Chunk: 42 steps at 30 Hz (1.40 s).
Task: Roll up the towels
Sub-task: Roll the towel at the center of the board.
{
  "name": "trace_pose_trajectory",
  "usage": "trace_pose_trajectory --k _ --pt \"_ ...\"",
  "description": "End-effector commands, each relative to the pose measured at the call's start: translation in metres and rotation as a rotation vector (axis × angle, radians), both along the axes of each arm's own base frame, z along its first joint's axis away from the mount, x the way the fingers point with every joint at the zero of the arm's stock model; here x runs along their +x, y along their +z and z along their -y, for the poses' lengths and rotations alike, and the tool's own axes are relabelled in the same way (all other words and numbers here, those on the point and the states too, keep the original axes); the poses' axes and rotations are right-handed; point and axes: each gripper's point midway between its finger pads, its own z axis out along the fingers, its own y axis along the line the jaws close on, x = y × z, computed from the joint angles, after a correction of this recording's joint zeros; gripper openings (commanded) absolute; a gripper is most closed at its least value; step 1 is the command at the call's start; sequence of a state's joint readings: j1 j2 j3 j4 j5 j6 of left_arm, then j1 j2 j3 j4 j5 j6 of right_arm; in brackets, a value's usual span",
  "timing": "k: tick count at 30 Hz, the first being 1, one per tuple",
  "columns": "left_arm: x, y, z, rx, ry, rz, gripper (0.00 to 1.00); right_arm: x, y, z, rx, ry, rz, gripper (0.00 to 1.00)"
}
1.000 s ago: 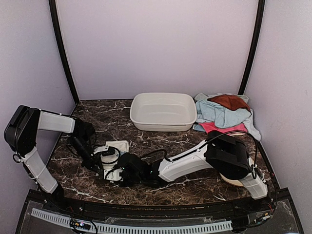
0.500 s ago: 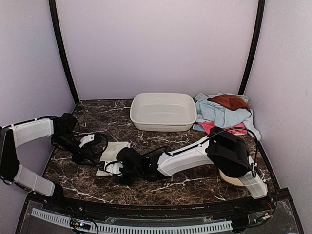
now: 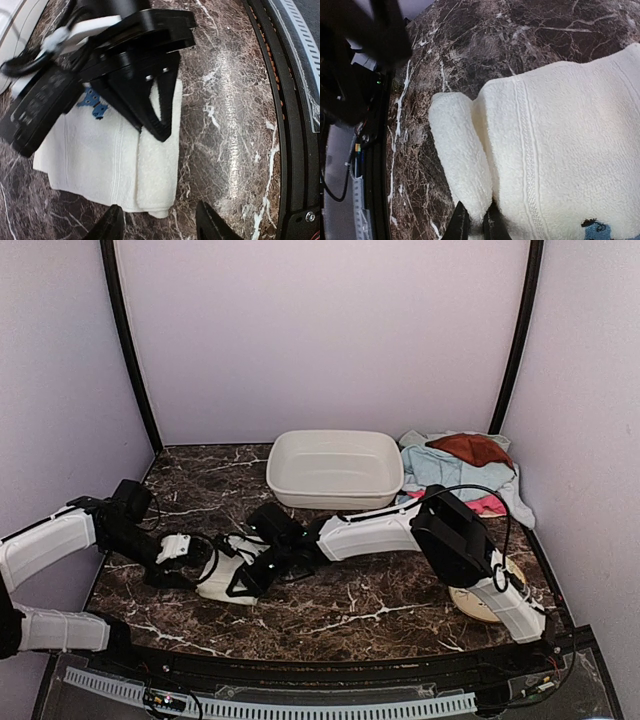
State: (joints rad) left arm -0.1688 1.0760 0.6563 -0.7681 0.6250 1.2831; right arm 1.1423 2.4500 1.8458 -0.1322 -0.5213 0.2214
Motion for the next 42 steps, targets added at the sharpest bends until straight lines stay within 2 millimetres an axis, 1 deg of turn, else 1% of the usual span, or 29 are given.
trace_pose_trajectory --k 1,5,9,12,13,18,21,26,29,31,33,35,37,39,40,42 --pt "-0.007 -0.005 0.012 0.034 -0.08 0.035 0.51 -0.007 -0.023 0.014 -0.09 -0.04 -0.268 0.0" --pt "-0.014 -0.023 0.018 0.102 -0.142 0.049 0.51 -0.004 -0.039 0.02 -0.146 -0.071 -0.3 0.0" --pt "-0.004 -0.039 0.024 0.176 -0.153 0.073 0.5 -0.001 -0.044 0.021 -0.168 -0.098 -0.335 0.0" --pt "0.01 -0.038 0.031 0.178 -0.111 0.058 0.47 0.003 -0.048 0.022 -0.179 -0.12 -0.368 0.0" --pt "0.012 -0.039 0.031 0.18 -0.108 0.054 0.46 0.003 -0.05 0.022 -0.182 -0.125 -0.382 0.0" --pt "0.004 -0.056 0.026 0.214 -0.152 0.075 0.45 0.006 -0.049 0.023 -0.18 -0.141 -0.447 0.0" --pt "0.004 -0.065 0.024 0.239 -0.154 0.083 0.45 0.007 -0.045 0.022 -0.164 -0.141 -0.476 0.0" --pt "0.003 -0.076 0.021 0.258 -0.155 0.077 0.47 0.005 -0.044 0.019 -0.164 -0.137 -0.518 0.0" --pt "0.001 -0.079 0.02 0.264 -0.164 0.088 0.49 0.003 -0.046 0.019 -0.171 -0.133 -0.54 0.0" --pt "-0.002 -0.084 0.017 0.283 -0.176 0.083 0.48 0.002 -0.044 0.018 -0.165 -0.13 -0.552 0.01" --pt "0.0 -0.091 0.014 0.306 -0.167 0.084 0.43 0.003 -0.039 0.017 -0.144 -0.127 -0.558 0.04" --pt "-0.002 -0.098 0.01 0.333 -0.161 0.047 0.36 0.007 -0.03 0.016 -0.12 -0.134 -0.544 0.13" --pt "-0.002 -0.101 0.01 0.347 -0.142 0.004 0.24 0.012 -0.021 0.018 -0.1 -0.147 -0.532 0.2" --pt "-0.003 -0.101 0.01 0.346 -0.135 -0.024 0.13 0.021 -0.011 0.022 -0.087 -0.171 -0.512 0.3" --pt "-0.004 -0.099 0.011 0.34 -0.134 -0.034 0.1 0.026 -0.008 0.025 -0.083 -0.183 -0.502 0.34" --pt "-0.01 -0.094 0.013 0.321 -0.136 -0.066 0.06 0.036 0.001 0.035 -0.078 -0.217 -0.464 0.39"
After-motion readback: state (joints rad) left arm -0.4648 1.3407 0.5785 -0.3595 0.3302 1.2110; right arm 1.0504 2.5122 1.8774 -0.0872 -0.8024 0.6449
